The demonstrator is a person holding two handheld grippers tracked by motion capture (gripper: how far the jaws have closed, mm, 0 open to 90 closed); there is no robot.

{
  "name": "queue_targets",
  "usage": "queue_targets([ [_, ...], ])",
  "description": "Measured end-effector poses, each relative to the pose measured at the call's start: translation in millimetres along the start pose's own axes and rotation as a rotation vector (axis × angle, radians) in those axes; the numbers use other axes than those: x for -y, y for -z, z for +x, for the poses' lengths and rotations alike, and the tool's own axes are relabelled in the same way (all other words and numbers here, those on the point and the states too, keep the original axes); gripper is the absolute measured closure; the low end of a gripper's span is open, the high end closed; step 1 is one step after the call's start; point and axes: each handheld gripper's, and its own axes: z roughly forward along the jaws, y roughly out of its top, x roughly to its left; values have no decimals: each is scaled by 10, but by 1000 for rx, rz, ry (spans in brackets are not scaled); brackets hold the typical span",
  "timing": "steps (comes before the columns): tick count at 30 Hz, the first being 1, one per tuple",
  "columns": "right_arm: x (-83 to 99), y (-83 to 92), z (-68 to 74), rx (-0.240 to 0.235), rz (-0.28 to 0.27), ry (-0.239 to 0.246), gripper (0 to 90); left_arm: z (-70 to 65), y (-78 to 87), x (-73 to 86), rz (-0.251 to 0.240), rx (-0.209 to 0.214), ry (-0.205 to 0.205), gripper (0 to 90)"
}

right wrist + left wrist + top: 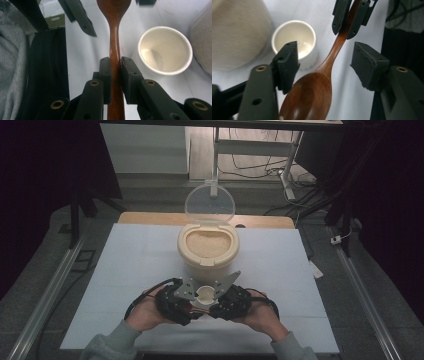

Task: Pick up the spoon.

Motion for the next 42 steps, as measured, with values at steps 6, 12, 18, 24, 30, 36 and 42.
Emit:
queue_targets([
  [6, -11, -21, 31, -6, 7, 25, 787, 24, -105, -21, 70, 74, -17, 483],
  [12, -24, -19, 56, 0, 16, 73, 787, 35, -176, -26, 111, 115, -27, 599],
  [18, -36, -33, 104, 1, 11, 142, 786, 19, -198, -16, 123, 147, -59, 721],
  [24, -34, -55, 128, -13, 26, 178, 781, -21, -234, -14, 146, 187, -101, 776],
  [30, -4, -50, 97, -8, -4, 128, 749, -9, -231, -8, 140, 176, -95, 783],
  [36, 82, 139, 0, 71, -170, -18, 591, 45, -143, 27, 78, 101, -39, 784],
  [42, 180, 253, -47, 142, -281, -105, 488, 90, -78, 63, 12, 40, 4, 784],
])
